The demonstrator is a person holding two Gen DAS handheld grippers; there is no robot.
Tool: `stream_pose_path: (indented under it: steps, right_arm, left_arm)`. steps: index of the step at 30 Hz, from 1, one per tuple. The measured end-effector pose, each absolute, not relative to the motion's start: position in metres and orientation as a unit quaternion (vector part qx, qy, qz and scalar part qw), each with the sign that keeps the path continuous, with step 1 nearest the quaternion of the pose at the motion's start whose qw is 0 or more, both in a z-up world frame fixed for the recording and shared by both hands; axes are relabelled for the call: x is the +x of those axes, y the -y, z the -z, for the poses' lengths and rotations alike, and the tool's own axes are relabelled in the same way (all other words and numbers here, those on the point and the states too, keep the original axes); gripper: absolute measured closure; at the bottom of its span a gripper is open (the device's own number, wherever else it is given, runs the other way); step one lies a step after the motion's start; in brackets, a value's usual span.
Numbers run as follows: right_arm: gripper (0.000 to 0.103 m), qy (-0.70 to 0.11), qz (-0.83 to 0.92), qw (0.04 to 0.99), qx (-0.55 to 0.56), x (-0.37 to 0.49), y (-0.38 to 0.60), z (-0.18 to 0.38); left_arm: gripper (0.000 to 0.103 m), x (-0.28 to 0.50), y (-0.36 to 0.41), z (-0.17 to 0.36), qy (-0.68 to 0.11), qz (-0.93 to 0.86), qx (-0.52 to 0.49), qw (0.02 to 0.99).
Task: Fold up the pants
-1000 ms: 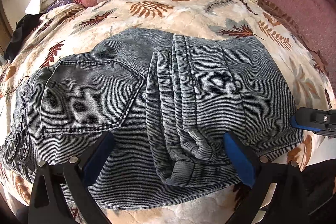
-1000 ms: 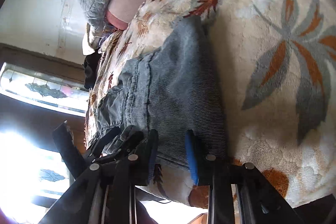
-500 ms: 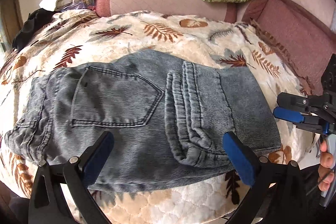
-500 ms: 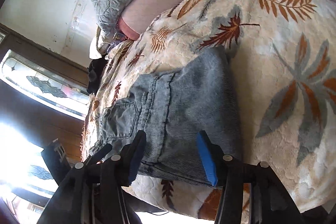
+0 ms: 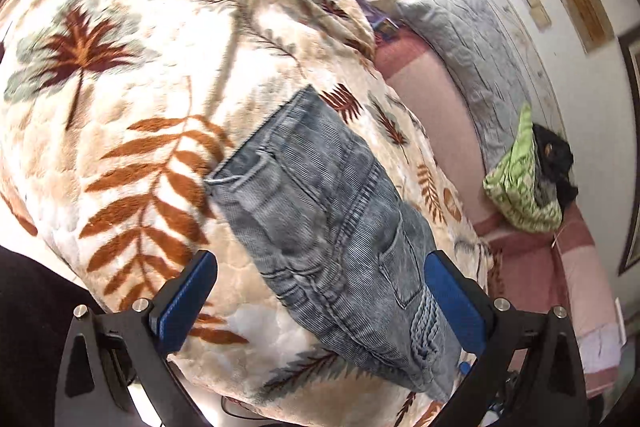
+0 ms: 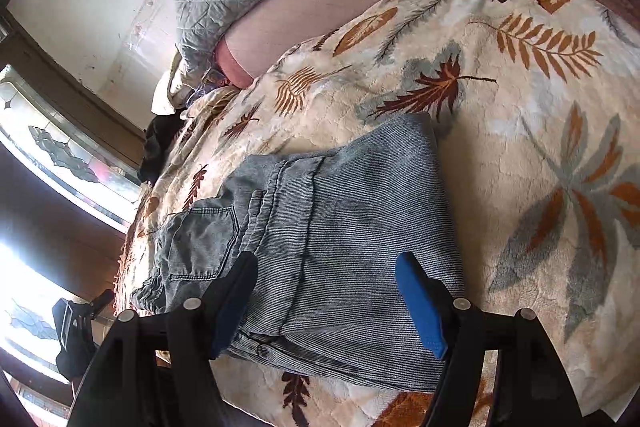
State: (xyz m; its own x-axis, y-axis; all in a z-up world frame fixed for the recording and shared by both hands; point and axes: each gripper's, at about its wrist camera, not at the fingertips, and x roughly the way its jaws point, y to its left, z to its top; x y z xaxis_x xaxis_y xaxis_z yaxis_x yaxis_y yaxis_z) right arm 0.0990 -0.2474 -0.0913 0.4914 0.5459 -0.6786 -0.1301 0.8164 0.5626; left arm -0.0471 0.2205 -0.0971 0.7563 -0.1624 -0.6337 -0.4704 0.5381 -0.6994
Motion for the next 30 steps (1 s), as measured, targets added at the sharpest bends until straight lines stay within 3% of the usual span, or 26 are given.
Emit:
stream_pose_path:
  steps: [6, 24, 25, 26, 27, 28, 30]
  right_arm:
    - [0.028, -0.463, -0.218, 0.829, 0.225, 0.095, 0.239, 0.097]
    - [0.028, -0.464, -0.223, 0.833, 0.204, 0.096, 0.232, 0.100]
    - [0.028, -0.464, -0.224, 0.833, 0.203, 0.096, 0.230, 0.100]
    - [0.028, -0.462, -0.225, 0.834, 0.200, 0.096, 0.229, 0.098]
    - [0.028, -0.461, -0.228, 0.835, 0.198, 0.095, 0.226, 0.095]
    - [0.028, -0.460, -0.232, 0.835, 0.193, 0.095, 0.223, 0.092]
    - [0.028, -0.460, -0.241, 0.836, 0.176, 0.096, 0.212, 0.085]
  left_arm:
    - [0.000, -0.038, -0.246, 0.124, -0.331, -0.072, -0.536, 0.773]
    - [0.005, -0.012, -0.250, 0.128, -0.319, -0.060, -0.541, 0.776]
    - [0.014, -0.011, -0.251, 0.129, -0.320, -0.061, -0.540, 0.776]
    - [0.041, -0.009, -0.252, 0.129, -0.324, -0.061, -0.538, 0.776]
    - [0.058, -0.007, -0.252, 0.132, -0.335, -0.061, -0.533, 0.774]
    - [0.082, -0.005, -0.253, 0.135, -0.347, -0.064, -0.527, 0.773]
    - [0.084, -0.007, -0.255, 0.141, -0.349, -0.065, -0.528, 0.772]
